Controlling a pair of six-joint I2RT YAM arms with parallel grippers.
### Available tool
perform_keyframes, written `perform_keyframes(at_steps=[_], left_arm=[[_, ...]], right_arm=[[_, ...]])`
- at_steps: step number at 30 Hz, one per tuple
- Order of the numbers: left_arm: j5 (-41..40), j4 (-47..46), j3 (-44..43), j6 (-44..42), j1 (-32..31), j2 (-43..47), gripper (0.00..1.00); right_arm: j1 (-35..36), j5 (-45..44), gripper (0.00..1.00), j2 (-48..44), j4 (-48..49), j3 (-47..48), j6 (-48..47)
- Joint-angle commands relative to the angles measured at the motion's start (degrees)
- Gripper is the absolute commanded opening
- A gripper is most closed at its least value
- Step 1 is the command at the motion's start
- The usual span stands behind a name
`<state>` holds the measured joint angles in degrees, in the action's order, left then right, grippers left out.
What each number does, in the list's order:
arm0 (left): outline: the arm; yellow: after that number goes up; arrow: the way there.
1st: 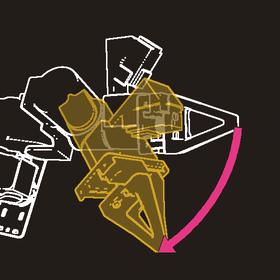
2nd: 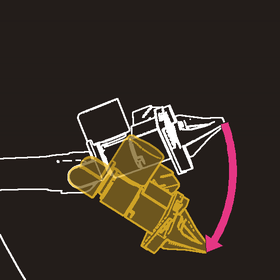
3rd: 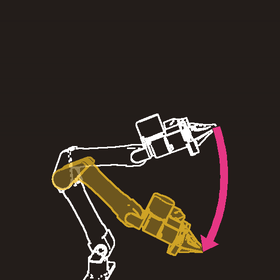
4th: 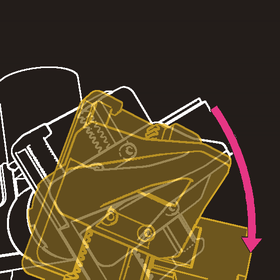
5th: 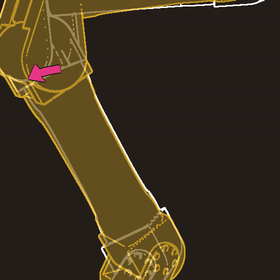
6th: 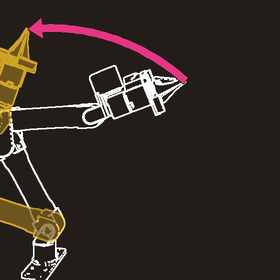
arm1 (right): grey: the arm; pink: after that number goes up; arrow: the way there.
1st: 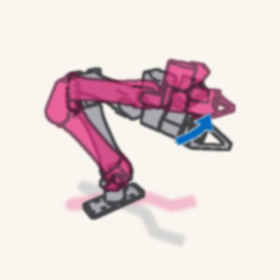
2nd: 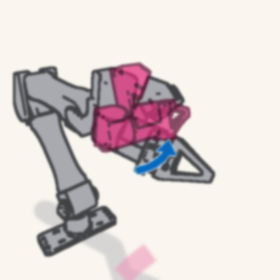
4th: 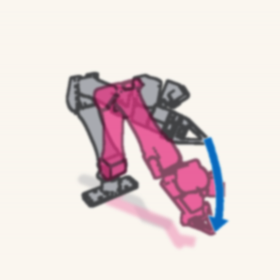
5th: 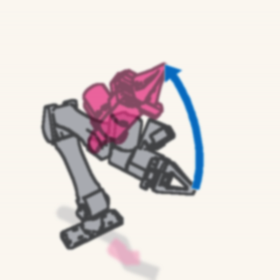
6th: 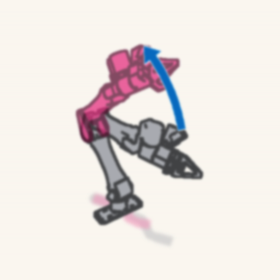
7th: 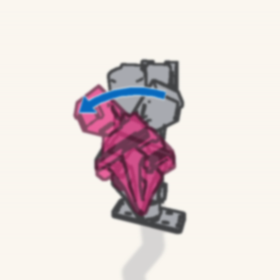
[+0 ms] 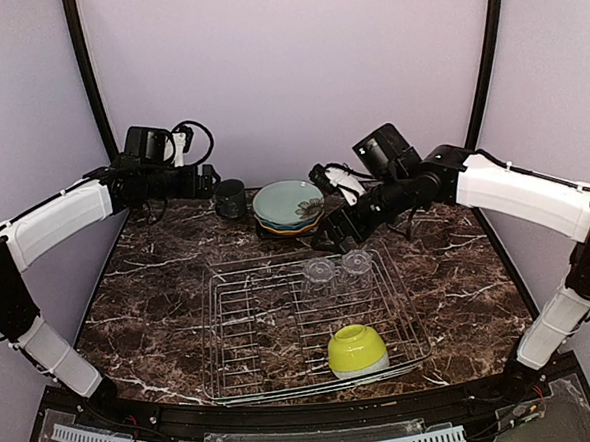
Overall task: Unload the mixed dishes from the dish rack
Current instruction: Grab the cup from the dish rack.
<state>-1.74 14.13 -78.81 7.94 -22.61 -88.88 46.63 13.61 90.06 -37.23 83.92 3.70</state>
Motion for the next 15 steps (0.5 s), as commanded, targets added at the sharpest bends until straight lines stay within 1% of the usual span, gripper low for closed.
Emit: perform_keyframes(at_steps=[1,6,15], left_arm=[[-1.81,-1.17,3.77,-0.67,-2.01,5.33,0.99],[-0.87,-3.71,7.96,1.93,-2.97,9.10,0.99],[-1.31,-4.32,10.56,2.52,-3.46,9.78,0.99]], right_arm=[[1.67,-3.45,0.93,4.10,-3.70,3.15,-1.91],[2.32,-3.51,0.92,7.72,-3.67,5.01,-1.95],[3.58,-4.97,0.91,13.45,-5.73,7.77,-2.85]])
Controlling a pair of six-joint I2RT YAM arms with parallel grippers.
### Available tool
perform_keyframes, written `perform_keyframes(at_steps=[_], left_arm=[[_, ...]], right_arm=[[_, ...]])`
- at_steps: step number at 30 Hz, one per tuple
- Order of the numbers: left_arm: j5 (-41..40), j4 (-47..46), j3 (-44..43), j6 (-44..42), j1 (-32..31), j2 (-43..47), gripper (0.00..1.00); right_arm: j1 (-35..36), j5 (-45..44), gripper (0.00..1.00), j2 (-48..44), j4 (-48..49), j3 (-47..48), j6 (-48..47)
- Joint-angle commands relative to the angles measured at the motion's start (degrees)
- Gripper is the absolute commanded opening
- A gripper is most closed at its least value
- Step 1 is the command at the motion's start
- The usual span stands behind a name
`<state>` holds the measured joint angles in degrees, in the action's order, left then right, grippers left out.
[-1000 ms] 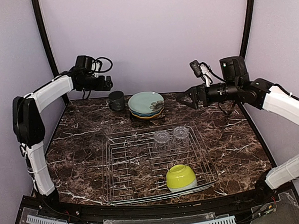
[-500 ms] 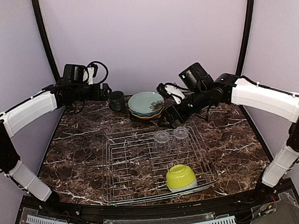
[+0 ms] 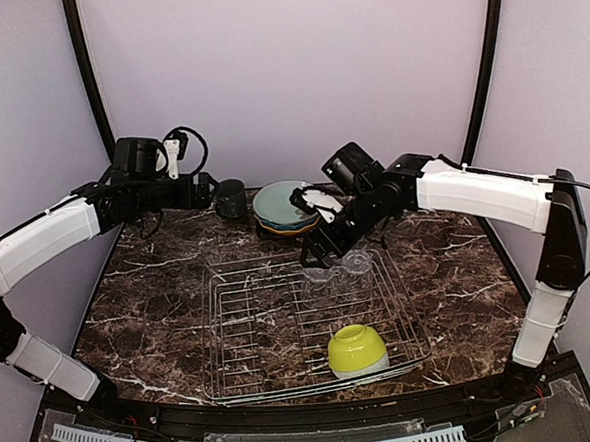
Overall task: Unload the mixed dishes from the dish rack
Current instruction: Grab the cup from the dish rack.
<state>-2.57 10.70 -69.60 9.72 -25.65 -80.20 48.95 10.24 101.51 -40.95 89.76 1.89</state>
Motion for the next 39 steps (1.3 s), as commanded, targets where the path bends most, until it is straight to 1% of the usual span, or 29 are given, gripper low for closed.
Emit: perform_keyframes(at_steps=[1,9,14,25,29,37,39], left_arm=[[-0.61,-1.04,1.43,0.75,-0.51,0.99,0.99],[-0.77,-1.63,0.96,0.70,-1.04,-0.17,0.99],[-0.77,-1.72,0.47,0.57,-1.15,-0.64,0.99],[-0.96,-1.77,0.70,0.75,-1.16,-0.92,0.99],[-0.85,-1.76,0.61,0.82,-1.16,-0.93,0.99],[-0.68,-1.90,0.78,0.92,-1.16,-0.88,0.99],[-0.62,-1.92,0.78,0.92,-1.16,-0.85,0.99]], right_arm=[[1.46,-2.04,0.91,2.78,-2.41,2.18,-1.14],[2.95,-6.10,0.92,6.56,-4.64,3.52,-1.63],[3.08,-7.05,0.92,8.31,-4.91,3.94,-1.63],[3.13,-9.00,0.86,10.26,-5.11,3.09,-1.63],[3.09,-9.42,0.82,10.37,-5.04,2.73,-1.63],[3.04,-9.07,0.61,9.27,-4.65,2.97,-1.60],[3.08,-8.65,0.59,8.26,-4.55,3.13,-1.60]])
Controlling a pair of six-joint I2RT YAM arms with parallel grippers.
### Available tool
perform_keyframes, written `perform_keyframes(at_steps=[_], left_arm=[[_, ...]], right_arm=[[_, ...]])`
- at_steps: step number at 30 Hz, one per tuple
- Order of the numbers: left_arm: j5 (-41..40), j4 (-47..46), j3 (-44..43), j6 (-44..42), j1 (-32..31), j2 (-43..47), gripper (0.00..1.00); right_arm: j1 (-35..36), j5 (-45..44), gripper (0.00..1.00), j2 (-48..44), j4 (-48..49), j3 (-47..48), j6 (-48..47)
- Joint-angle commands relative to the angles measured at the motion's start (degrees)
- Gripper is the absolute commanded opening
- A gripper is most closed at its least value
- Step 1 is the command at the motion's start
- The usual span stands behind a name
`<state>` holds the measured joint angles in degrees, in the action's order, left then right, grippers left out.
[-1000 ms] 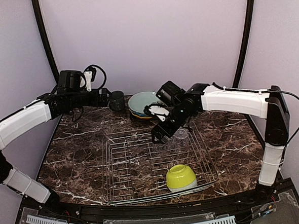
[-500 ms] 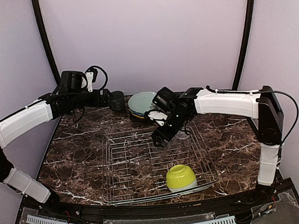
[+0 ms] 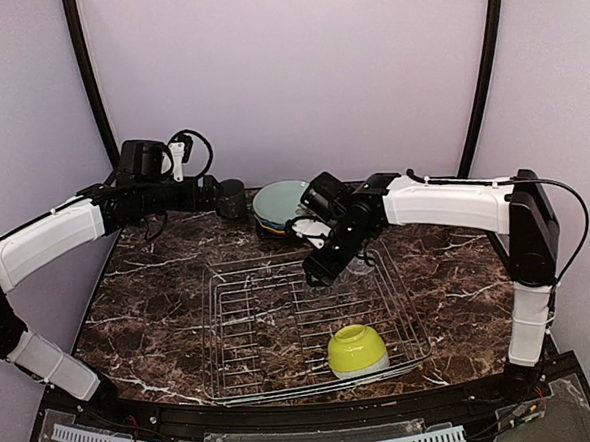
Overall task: Unload the mixed dishes from the dish rack
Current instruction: Grab the cup from the dish rack, then pass from the right arm to the left
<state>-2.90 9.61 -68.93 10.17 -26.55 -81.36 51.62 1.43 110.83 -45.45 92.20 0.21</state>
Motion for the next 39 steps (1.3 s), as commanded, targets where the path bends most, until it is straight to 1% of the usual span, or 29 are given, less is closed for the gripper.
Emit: perform_keyframes(at_steps=[1,6,13,18,21,27,30,34,39], left_arm=[[-0.28,-0.91,0.11,0.46,-0.26,0.36,0.99],[0.02,-1.81,0.18,0.68,-0.26,0.72,1.00],[0.66,-3.82,0.39,0.83,-0.31,1.67,1.00],[0.94,-6.26,1.55,1.00,-0.34,3.10,1.00],[1.62,-8.95,3.02,1.50,-0.35,4.83,1.00],[6.11,-17.25,6.37,3.14,-0.42,8.39,1.00],[11.73,-23.40,8.24,5.60,-0.44,10.06,1.00],[18.58,-31.70,11.37,8.70,-1.30,11.29,1.00],[23.94,-37.64,11.41,9.88,-4.83,10.54,0.98]], right_arm=[[0.42,0.27,0.57,-1.58,0.16,0.76,0.06],[0.33,0.96,0.52,-4.74,2.08,0.58,0.12],[-1.17,2.54,0.48,-10.01,5.70,-0.63,1.83],[-3.60,6.51,0.46,-14.81,8.95,-2.80,4.10],[-5.53,9.60,0.45,-19.95,12.88,-5.21,5.68],[-11.07,16.53,0.45,-30.28,27.75,-12.71,9.90],[-13.68,19.16,0.44,-34.43,35.68,-16.04,13.06],[-15.02,20.84,0.44,-37.81,46.53,-19.64,16.99],[-15.23,23.29,0.44,-40.09,61.52,-25.36,21.83]])
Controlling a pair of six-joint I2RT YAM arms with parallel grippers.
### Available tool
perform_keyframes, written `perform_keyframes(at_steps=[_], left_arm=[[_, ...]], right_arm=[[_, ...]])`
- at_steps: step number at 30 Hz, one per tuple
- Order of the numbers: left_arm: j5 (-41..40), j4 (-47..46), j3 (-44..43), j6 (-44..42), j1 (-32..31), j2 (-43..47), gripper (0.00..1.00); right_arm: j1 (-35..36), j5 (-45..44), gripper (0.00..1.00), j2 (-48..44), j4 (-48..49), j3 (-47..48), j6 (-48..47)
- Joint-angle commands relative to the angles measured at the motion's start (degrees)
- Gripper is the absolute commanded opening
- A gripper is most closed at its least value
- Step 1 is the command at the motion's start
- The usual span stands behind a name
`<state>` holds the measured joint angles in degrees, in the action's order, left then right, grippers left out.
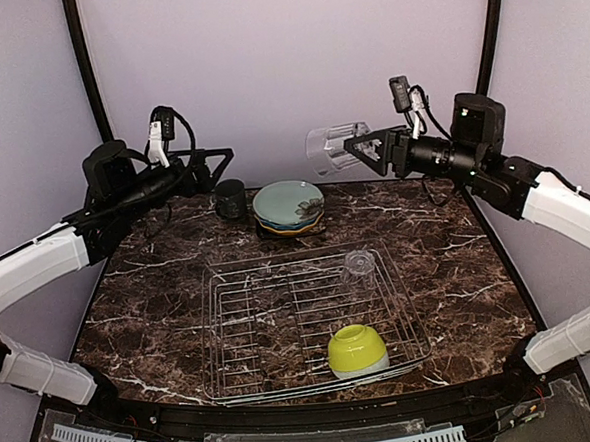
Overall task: Unload the mixed dishes from the dish rack
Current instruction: Pass from the right arm to the left
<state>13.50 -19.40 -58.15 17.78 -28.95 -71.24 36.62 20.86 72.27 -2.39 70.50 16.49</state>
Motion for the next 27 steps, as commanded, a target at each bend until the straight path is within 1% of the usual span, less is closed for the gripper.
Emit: perform_keyframes(at_steps=[1,6,10,20,23,25,26,27], left_arm=[[9.96,-10.22,0.24,2.83,-3.55,0.15,0.96],[20.21,-15.41,-2.02,4.30,-7.25,-3.30,0.89],[24.89,-18.26,-4.37,4.07,-10.82,-5.99,0.81],[28.30,-17.74,-10.12,0.49,-15.78,-10.19,0.57],[28.97,-18.00,-10.83,0.18,-16.30,-11.10,0.52],[29.62,-18.42,-11.34,0.43,-16.58,-11.67,0.47],[29.72,-18.73,-11.67,0.86,-16.71,-11.83,0.42],[29.98,-19.05,-11.78,1.16,-16.73,-12.19,0.39]], right_arm=[[-0.23,4.67,0.45,-1.48,20.77,-4.23,6.11],[-0.24,10.20,0.44,-0.35,28.24,-5.64,8.34],[-0.24,13.87,0.44,0.00,32.60,-6.89,10.04],[-0.27,18.11,0.44,1.63,35.89,-8.11,12.95],[-0.24,19.44,0.44,2.56,37.58,-8.50,14.44],[-0.24,20.66,0.44,3.35,39.17,-8.80,15.54],[-0.25,21.11,0.44,3.74,39.91,-9.06,16.06],[-0.24,21.55,0.44,4.12,40.82,-9.32,16.59]])
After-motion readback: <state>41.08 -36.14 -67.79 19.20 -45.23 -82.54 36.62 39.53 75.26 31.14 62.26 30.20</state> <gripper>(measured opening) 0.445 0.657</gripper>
